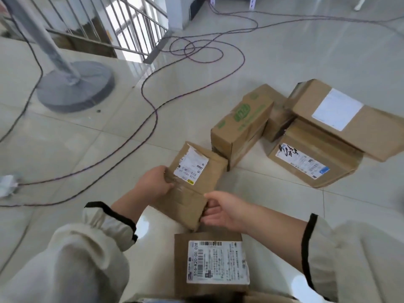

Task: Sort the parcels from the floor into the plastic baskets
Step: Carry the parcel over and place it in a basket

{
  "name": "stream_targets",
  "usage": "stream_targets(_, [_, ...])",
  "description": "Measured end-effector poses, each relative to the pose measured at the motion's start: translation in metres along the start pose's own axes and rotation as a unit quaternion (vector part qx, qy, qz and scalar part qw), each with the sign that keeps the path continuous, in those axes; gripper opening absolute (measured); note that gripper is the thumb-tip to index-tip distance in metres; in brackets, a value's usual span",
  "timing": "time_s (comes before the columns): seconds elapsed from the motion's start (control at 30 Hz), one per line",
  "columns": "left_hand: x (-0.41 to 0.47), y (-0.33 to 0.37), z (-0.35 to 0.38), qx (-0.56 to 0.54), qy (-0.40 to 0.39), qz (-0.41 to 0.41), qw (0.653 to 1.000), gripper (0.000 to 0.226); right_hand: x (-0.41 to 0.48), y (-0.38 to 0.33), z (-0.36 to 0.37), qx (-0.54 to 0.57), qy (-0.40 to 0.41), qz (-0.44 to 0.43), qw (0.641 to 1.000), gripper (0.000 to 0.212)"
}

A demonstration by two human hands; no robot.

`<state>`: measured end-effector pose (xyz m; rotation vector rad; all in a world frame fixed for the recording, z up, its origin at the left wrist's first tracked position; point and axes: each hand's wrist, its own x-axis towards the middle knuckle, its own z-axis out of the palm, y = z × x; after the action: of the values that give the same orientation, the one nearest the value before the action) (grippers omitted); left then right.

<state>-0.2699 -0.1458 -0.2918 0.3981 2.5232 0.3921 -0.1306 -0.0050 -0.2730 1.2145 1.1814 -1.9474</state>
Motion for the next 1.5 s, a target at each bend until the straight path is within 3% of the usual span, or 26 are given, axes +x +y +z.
stream_targets(0.07, [0.008,0.001,-0.005,0.023,-0.015,0.013,1.0,0.048,0.004,0.0,0.002,0.015,-0.024,0.019,0.999,0.043])
stream_targets(0.13, [0.003,0.002,-0.006,-0.007,-0.007,0.0,1.0,0.058,0.004,-0.006,-0.004,-0.004,0.008,0.011,1.0,0.046])
stream_targets(0.2, [-0.012,-0.001,-0.005,-0.058,0.06,-0.039,0.996,0.07,0.005,-0.016,-0.016,-0.076,0.126,-0.058,0.987,0.031])
stream_targets(0.3, [-0.038,-0.014,0.002,-0.095,0.119,-0.126,0.98,0.078,0.013,-0.038,-0.036,-0.199,0.281,-0.219,0.913,0.028])
stream_targets(0.4, [-0.062,-0.02,0.015,-0.172,-0.002,-0.232,0.957,0.054,0.023,-0.047,-0.038,-0.289,0.266,-0.306,0.867,0.038])
stream_targets(0.47, [-0.067,-0.02,0.019,-0.235,-0.069,-0.256,0.935,0.05,0.028,-0.042,-0.036,-0.332,0.251,-0.321,0.851,0.032])
stream_targets(0.6, [-0.049,-0.016,0.014,-0.304,-0.018,-0.238,0.922,0.039,0.025,-0.032,-0.04,-0.39,0.263,-0.309,0.826,0.022])
stream_targets(0.67, [-0.033,-0.017,0.009,-0.248,0.019,-0.224,0.942,0.038,0.021,-0.026,-0.042,-0.402,0.266,-0.274,0.832,0.028])
stream_targets(0.77, [-0.008,-0.023,0.004,-0.153,0.051,-0.19,0.968,0.045,0.017,-0.014,-0.037,-0.333,0.225,-0.201,0.893,0.026])
stream_targets(0.87, [0.007,-0.027,0.003,-0.197,0.062,-0.182,0.961,0.042,0.014,-0.008,-0.034,-0.224,0.185,-0.145,0.946,0.02])
stream_targets(0.93, [0.006,-0.027,0.002,-0.225,0.063,-0.188,0.954,0.044,0.01,-0.011,-0.034,-0.212,0.172,-0.128,0.954,0.023])
stream_targets(1.0, [-0.001,-0.025,0.001,-0.252,0.071,-0.195,0.945,0.053,0.008,-0.017,-0.037,-0.291,0.205,-0.162,0.92,0.039])
stream_targets(1.1, [-0.021,-0.02,0.007,-0.323,0.095,-0.256,0.906,0.095,0.013,-0.028,-0.039,-0.395,0.292,-0.267,0.829,0.054])
stream_targets(1.17, [-0.041,-0.016,0.015,-0.386,0.035,-0.339,0.857,0.107,0.022,-0.035,-0.034,-0.37,0.276,-0.306,0.832,0.053])
stream_targets(1.27, [-0.055,-0.01,0.025,-0.526,-0.137,-0.385,0.746,0.086,0.035,-0.038,-0.026,-0.323,0.249,-0.299,0.863,0.033])
stream_targets(1.3, [-0.054,-0.009,0.026,-0.537,-0.158,-0.38,0.736,0.077,0.038,-0.037,-0.026,-0.312,0.249,-0.291,0.869,0.027])
stream_targets(1.4, [-0.041,-0.009,0.025,-0.514,-0.131,-0.344,0.775,0.049,0.042,-0.033,-0.035,-0.283,0.247,-0.272,0.886,0.019])
stream_targets(1.5, [-0.026,-0.008,0.015,-0.486,-0.089,-0.315,0.81,0.042,0.039,-0.026,-0.05,-0.257,0.171,-0.235,0.922,0.06])
